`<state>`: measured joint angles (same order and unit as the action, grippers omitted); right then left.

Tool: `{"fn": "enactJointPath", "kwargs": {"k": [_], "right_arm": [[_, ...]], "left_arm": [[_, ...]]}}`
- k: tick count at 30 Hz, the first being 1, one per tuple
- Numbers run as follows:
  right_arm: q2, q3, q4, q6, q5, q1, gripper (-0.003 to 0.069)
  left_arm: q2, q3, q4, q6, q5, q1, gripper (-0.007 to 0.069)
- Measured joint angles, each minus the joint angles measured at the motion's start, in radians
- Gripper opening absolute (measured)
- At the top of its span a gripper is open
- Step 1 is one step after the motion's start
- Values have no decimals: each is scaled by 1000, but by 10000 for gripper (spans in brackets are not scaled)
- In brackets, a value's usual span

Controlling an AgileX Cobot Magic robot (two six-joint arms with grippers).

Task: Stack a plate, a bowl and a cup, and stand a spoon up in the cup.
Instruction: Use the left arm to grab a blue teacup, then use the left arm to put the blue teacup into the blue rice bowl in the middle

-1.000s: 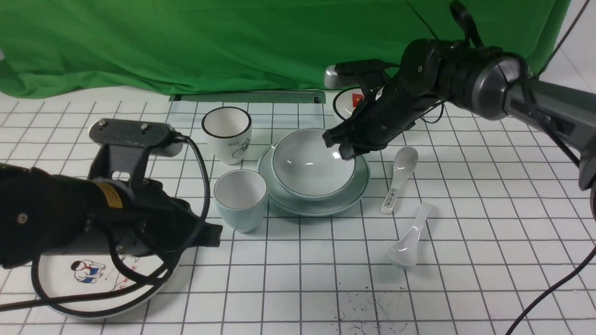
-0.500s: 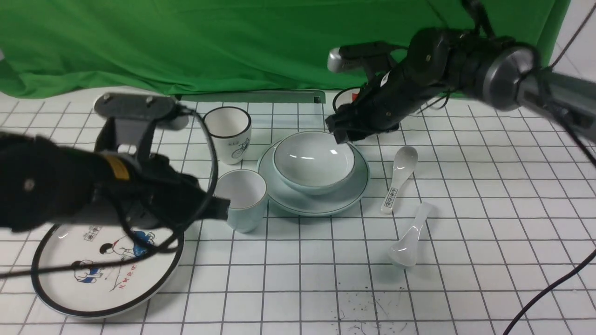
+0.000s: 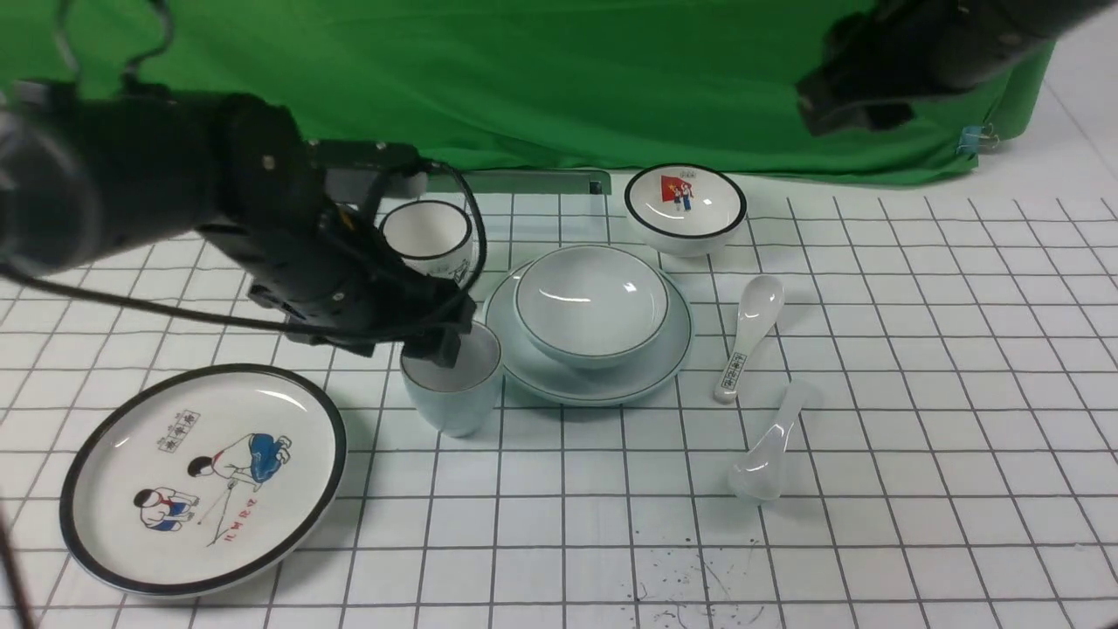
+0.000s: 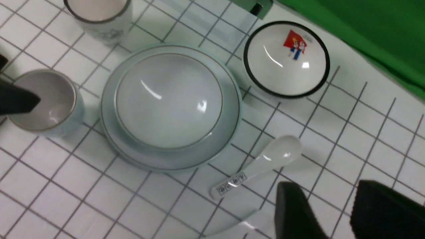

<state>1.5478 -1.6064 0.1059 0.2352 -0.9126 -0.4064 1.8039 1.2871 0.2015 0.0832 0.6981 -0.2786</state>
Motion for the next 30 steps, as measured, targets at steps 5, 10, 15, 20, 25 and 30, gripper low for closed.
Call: {"fn": "enactJointPath", "kwargs": {"k": [5, 10, 15, 20, 25, 30], "right_arm": [[-188, 288, -19, -1, 123, 0, 286], [-293, 529, -106, -1, 244, 0, 286], [-316, 652, -132, -29, 416, 0, 286], [-317, 673, -134, -83, 470, 0, 286], [-318, 674, -134, -93, 474, 0, 286], [-319, 676, -134, -104, 475, 0, 284]], "left_arm": [[90, 52, -2, 31, 3, 0, 186], [96, 88, -1, 54, 15, 0, 4], [53, 208, 41, 74, 105, -6, 3], [72, 411, 81, 86, 118, -50, 3], [218, 594, 71, 88, 200, -96, 3], [386, 735, 47, 42, 298, -102, 3]]}}
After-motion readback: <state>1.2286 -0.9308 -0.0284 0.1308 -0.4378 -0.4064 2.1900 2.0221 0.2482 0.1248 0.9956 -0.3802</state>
